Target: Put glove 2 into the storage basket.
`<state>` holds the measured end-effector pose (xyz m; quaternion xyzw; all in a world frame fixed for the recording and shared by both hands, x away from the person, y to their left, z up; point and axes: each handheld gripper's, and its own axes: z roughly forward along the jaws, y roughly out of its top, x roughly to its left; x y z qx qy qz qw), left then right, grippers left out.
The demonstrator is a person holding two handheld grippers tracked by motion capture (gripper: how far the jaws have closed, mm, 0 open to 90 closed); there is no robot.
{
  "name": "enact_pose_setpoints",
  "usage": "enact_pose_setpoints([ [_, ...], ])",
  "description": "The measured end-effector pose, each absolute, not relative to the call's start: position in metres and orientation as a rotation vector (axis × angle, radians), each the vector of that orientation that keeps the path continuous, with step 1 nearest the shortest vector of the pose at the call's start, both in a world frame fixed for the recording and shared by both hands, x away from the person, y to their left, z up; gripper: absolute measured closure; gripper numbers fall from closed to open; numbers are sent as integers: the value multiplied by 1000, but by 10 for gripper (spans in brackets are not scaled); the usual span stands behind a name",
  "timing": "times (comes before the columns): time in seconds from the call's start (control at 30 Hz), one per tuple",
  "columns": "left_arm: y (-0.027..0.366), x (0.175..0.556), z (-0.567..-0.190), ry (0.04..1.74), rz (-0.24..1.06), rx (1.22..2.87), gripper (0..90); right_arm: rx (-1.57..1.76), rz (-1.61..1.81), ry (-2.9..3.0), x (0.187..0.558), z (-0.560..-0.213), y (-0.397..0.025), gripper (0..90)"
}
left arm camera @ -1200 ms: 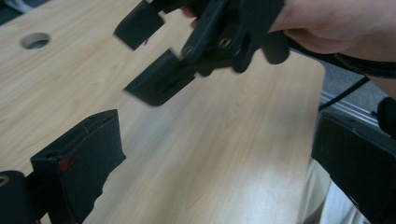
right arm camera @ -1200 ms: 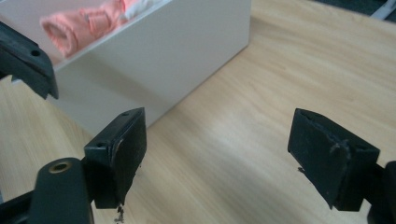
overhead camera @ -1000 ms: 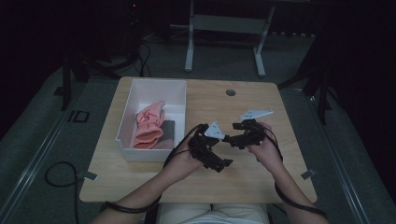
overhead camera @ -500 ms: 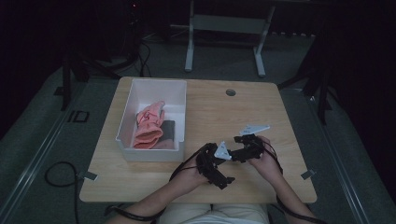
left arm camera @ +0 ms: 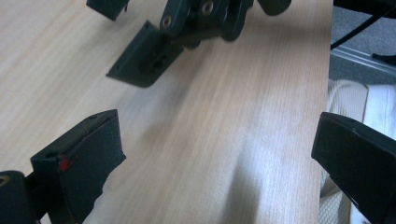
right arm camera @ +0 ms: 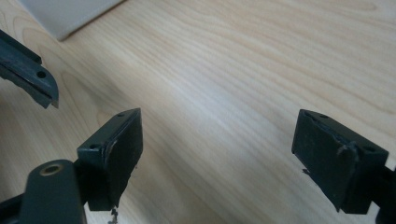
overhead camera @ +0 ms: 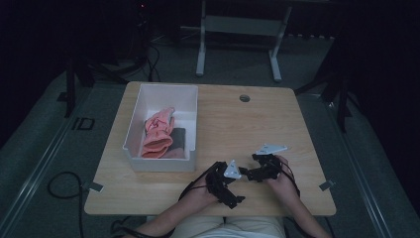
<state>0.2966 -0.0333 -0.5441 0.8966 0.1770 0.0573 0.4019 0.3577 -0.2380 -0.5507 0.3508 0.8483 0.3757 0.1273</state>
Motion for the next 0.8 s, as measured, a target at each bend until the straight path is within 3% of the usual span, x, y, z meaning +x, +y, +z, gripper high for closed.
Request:
enact_pose_setpoints([
  [0.8,-17,288,-568,455,235,2204,17,975,1067,2388,348,-569,-254,145],
])
